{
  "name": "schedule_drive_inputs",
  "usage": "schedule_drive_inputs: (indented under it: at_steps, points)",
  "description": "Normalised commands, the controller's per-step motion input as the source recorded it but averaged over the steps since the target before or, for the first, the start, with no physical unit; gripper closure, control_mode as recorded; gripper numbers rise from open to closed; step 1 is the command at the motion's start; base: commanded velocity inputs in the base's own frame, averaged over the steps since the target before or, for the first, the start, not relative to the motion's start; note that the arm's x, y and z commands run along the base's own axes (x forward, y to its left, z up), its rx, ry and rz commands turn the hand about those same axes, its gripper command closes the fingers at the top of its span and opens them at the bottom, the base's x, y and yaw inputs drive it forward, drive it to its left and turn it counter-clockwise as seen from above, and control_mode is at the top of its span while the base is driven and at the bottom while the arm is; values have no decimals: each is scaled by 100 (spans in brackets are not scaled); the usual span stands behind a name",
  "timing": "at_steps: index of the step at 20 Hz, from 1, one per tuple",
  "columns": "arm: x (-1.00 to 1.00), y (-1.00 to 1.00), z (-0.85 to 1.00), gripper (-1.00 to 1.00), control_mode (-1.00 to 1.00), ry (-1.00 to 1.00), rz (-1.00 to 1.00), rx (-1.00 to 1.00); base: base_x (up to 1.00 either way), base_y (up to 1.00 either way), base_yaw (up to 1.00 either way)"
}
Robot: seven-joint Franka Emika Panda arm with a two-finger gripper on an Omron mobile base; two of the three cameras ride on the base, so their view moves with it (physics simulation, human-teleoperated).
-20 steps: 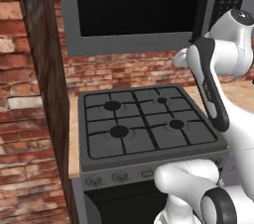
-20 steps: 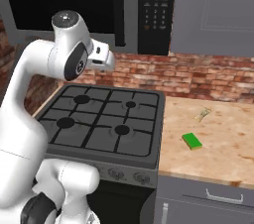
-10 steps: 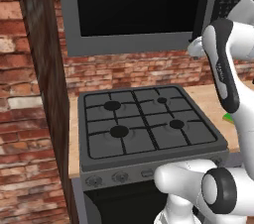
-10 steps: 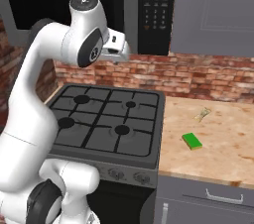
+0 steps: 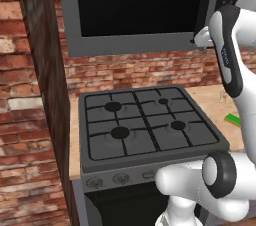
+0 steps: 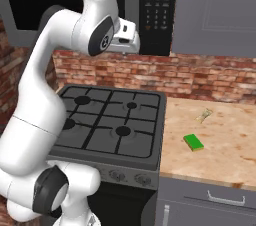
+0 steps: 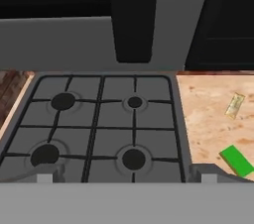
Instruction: Place the sponge inside the microwave to prepare for sanitizing.
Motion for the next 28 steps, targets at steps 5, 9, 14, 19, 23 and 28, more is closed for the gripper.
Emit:
schedule_drive_inputs:
  at_steps: [5,9,14,19,23,28]
  points:
    - [25,-9,17,-100,-100,0,0,0,0,0,0]
    - [29,-4,9,-100,-100,0,2,0,0,0,0]
    - [27,0,7,-100,-100,-7,5,0,0,0,0]
    - [21,0,7,-100,-100,-13,7,0,0,0,0]
    - [10,0,3,-100,-100,-19,5,0,0,0,0]
    - [22,1,0,-100,-100,-17,2,0,0,0,0]
